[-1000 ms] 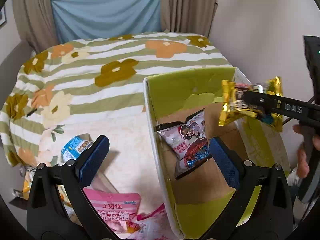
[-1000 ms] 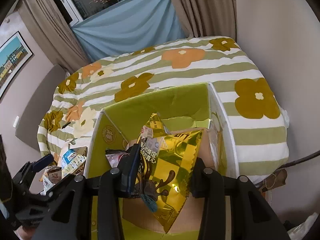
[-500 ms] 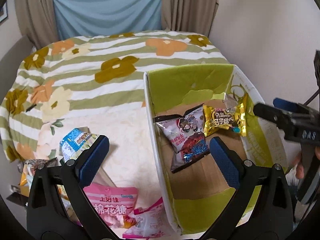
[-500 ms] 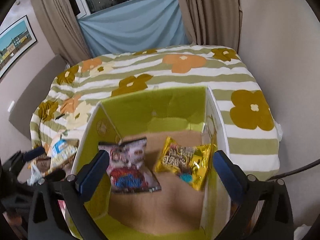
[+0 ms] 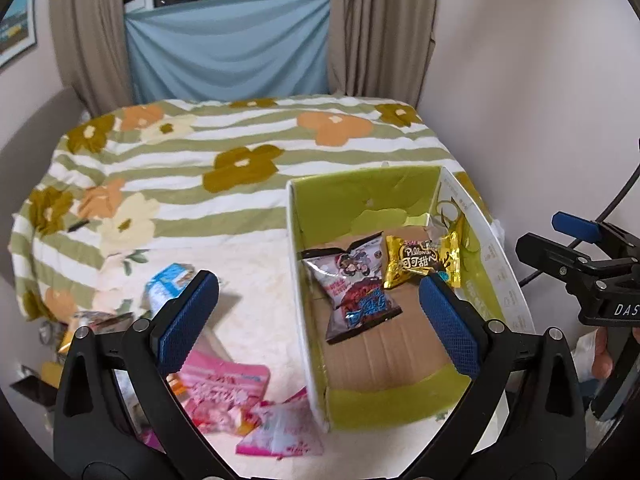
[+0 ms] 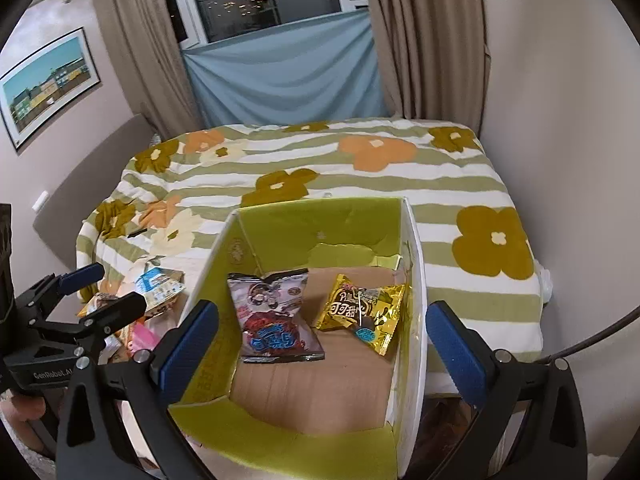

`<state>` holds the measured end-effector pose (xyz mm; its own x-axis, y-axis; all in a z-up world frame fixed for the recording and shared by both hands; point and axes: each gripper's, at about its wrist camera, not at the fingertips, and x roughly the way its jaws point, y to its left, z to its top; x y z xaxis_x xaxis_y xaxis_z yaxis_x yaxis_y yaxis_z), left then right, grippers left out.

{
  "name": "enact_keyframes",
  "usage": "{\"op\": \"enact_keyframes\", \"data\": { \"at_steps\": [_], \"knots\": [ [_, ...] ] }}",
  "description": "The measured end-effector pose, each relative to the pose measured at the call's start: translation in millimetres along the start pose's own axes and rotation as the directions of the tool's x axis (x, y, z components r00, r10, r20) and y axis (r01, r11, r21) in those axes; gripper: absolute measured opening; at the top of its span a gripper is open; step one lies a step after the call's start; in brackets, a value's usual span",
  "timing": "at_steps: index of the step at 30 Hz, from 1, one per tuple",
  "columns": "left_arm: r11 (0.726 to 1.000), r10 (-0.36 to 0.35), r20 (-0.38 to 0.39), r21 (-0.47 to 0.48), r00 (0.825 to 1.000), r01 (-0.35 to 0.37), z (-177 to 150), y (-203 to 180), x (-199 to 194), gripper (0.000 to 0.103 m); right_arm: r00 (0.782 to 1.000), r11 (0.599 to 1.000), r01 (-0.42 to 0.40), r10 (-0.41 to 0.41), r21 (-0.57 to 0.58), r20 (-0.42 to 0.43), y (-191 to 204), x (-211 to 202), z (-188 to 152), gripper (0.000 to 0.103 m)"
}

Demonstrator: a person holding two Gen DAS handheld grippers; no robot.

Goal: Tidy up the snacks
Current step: 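Move both tools back over the remaining snack pile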

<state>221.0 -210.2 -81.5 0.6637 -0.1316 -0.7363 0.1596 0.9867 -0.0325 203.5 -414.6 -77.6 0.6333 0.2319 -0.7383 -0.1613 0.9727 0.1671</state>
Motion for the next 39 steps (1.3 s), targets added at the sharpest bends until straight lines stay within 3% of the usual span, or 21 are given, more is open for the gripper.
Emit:
{"op": "enact_keyframes", "data": {
  "at_steps": [11, 17, 25, 32, 39],
  "knots": [
    [0.993, 0.085, 0.024, -0.082, 0.996, -0.083, -53.8, 46.8, -63.0, 0.100, 0.993, 0.995, -0.096, 0.096, -0.007, 0.069, 43.8, -35.1, -29.3, 0.103],
    [0.986, 0.126, 0.032, -0.112, 0.991, -0.122, -87.6, 102.5, -97.5, 0.100, 0.992, 0.995, -0.102, 0.103, -0.019, 0.077, 93.9, -44.6, -49.8, 0.103],
    [0.977, 0.122, -0.049, -0.171, 0.991, -0.128, -135.0, 198.7, -130.3, 0.100, 0.995, 0.994, -0.093, 0.092, 0.060, 0.025, 161.9, -38.3, -83.1, 0.103],
    [0.976, 0.059, -0.142, -0.201, 0.988, -0.087, -180.7, 259.9, -118.0, 0.100, 0.998, 0.991, -0.044, 0.049, 0.128, -0.034, 206.4, -19.8, -125.5, 0.103],
    [0.970, -0.019, -0.272, -0.237, 0.962, -0.047, -219.8, 280.8, -61.6, 0.100, 0.993, 0.990, 0.007, 0.010, 0.144, -0.117, 223.1, 15.3, -160.8, 0.103]
  ]
}}
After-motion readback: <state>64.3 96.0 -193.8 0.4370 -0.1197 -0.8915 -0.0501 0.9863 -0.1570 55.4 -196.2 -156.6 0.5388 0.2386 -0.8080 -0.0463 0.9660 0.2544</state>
